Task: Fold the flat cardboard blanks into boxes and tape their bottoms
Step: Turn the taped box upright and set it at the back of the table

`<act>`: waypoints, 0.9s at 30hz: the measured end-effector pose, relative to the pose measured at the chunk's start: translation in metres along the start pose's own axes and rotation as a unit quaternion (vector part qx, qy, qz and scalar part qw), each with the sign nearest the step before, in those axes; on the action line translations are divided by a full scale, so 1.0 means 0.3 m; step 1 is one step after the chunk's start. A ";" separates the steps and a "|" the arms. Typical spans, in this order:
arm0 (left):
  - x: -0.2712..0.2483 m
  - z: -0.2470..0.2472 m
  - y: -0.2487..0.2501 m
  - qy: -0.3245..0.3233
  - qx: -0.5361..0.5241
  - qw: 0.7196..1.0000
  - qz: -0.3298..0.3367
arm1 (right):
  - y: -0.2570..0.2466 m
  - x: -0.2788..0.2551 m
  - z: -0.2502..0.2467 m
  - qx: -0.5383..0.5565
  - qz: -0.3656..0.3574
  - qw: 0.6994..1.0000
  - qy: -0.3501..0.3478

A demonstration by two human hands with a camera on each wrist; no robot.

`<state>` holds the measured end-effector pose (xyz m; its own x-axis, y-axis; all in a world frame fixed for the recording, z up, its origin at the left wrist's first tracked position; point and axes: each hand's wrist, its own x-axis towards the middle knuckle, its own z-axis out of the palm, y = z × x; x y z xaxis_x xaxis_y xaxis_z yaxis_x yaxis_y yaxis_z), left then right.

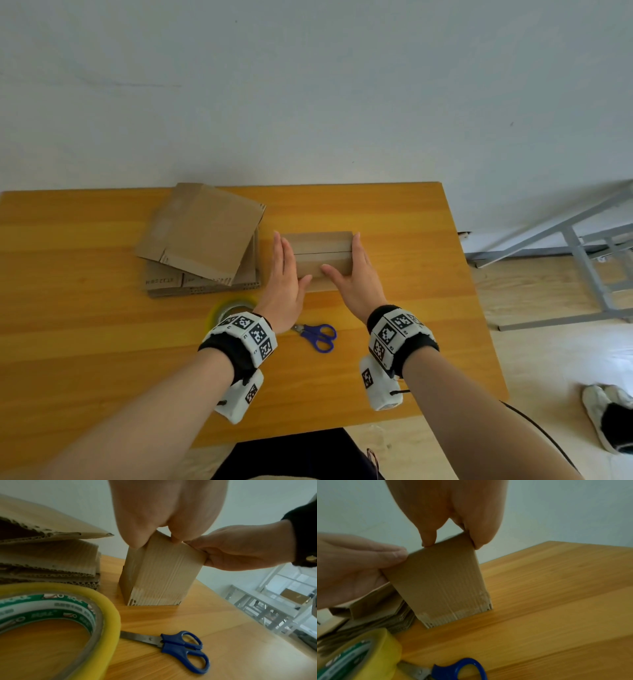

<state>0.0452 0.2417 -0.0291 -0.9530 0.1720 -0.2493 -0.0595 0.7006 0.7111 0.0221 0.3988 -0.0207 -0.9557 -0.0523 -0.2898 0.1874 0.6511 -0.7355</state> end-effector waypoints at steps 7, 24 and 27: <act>0.021 -0.007 0.037 0.034 -0.196 0.976 -0.083 | 0.009 0.014 0.003 0.085 0.070 0.994 0.003; 0.075 -0.125 0.053 -0.003 -0.334 0.908 -0.254 | -0.020 0.038 -0.043 0.284 0.255 0.924 0.011; 0.073 -0.162 0.057 0.013 -0.363 0.899 -0.245 | -0.020 0.016 -0.057 0.316 0.266 0.911 0.026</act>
<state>0.0089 0.2238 0.0096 -0.7654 -0.0572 -0.6410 -0.6434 0.0491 0.7640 0.0126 0.4074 -0.0072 -0.6983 0.1892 -0.6903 0.7041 0.0082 -0.7100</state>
